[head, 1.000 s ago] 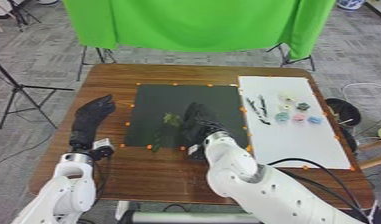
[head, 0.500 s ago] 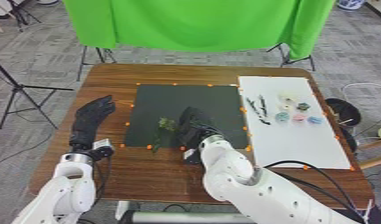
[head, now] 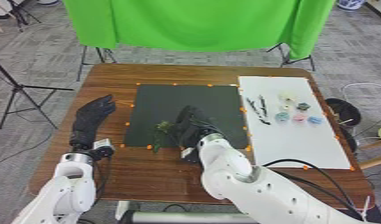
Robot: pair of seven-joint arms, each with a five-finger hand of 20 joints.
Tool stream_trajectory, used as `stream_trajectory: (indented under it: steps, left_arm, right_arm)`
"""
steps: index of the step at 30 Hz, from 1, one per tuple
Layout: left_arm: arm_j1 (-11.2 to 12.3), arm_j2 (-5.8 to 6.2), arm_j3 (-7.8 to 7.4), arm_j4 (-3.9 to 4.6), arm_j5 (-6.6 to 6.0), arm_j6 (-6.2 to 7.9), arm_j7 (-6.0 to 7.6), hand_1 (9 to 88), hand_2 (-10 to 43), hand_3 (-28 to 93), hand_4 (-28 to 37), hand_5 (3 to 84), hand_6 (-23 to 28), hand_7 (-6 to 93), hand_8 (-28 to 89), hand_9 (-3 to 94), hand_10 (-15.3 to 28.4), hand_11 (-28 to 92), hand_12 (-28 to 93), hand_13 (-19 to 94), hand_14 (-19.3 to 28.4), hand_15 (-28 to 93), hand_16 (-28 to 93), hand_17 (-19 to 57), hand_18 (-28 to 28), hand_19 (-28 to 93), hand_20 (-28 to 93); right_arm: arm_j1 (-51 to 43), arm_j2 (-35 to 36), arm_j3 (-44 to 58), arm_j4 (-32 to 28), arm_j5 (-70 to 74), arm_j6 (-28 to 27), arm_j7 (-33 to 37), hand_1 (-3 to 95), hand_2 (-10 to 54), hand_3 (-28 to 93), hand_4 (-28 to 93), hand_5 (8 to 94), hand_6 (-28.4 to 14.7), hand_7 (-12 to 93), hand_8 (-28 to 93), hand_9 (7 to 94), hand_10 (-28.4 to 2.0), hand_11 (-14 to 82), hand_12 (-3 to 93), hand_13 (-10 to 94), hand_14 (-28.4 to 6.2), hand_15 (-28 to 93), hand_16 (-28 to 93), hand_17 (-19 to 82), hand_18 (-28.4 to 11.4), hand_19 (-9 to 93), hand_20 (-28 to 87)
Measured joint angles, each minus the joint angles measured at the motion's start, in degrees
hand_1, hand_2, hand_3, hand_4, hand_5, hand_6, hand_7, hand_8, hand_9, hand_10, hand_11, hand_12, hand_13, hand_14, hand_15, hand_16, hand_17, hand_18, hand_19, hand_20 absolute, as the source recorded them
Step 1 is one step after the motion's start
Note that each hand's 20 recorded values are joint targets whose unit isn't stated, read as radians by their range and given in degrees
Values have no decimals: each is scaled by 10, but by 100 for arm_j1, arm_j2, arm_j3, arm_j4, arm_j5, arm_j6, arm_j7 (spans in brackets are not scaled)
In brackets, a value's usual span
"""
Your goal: Arrange flowers
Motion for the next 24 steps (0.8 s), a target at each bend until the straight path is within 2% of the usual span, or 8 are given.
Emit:
stream_trajectory:
  steps: [5,9,12,16,18,20,24]
  left_arm:
    - [-6,0,4,1,0,-5,0,265,-43,719,-256,490,20,168,-82,470,129,194,104,385,154,185,-29,94,119,120,171]
    - [-3,-1,2,-1,-1,-4,12,266,-43,720,-256,490,20,168,-81,471,129,194,104,385,154,184,-29,94,119,119,171]
    - [-4,-14,0,-2,-2,-4,27,266,-43,719,-256,490,19,168,-82,471,128,194,104,386,154,185,-29,94,119,121,172]
    - [-31,-22,10,0,-2,-5,53,266,-44,719,-255,490,20,170,-82,472,130,194,104,386,154,185,-29,96,119,122,173]
    - [-49,-25,19,2,-2,-5,61,266,-44,720,-255,490,20,169,-82,472,129,194,103,386,155,185,-29,96,119,122,173]
    - [-65,-28,35,2,-2,-5,70,266,-45,720,-255,490,20,169,-82,472,129,194,103,386,154,185,-29,96,119,122,173]
    - [-79,-42,68,2,-1,-10,78,265,-46,721,-254,491,20,169,-82,471,129,194,103,386,154,185,-29,96,119,122,173]
  right_arm:
    - [34,-8,25,6,33,15,-52,380,-95,649,-56,701,-35,212,-81,896,-136,292,225,937,-32,512,253,765,-42,826,390]
    - [34,36,168,-103,135,15,-124,355,-95,653,-56,702,-36,209,-85,894,-139,293,226,937,-33,510,255,763,-44,828,392]
    - [63,160,331,-324,196,60,-202,346,-95,656,-57,691,-33,207,-82,866,-150,279,230,937,-43,480,300,733,-61,855,395]
    - [293,432,468,-468,-46,223,-302,316,-95,654,-63,625,-29,195,-73,723,-175,207,222,850,-77,505,339,641,-108,896,384]
    - [462,578,538,-425,-417,198,-308,298,-95,639,-70,566,-26,176,-67,603,-185,154,219,781,-101,532,324,593,-134,904,382]
    - [623,712,692,-352,-734,-50,-286,284,-95,635,-74,506,-23,155,-61,522,-190,118,224,735,-119,550,316,561,-153,904,384]
    - [965,990,981,-194,-769,-1235,-201,262,-95,629,-88,466,-22,126,-56,487,-196,72,212,717,-125,552,299,544,-161,895,389]
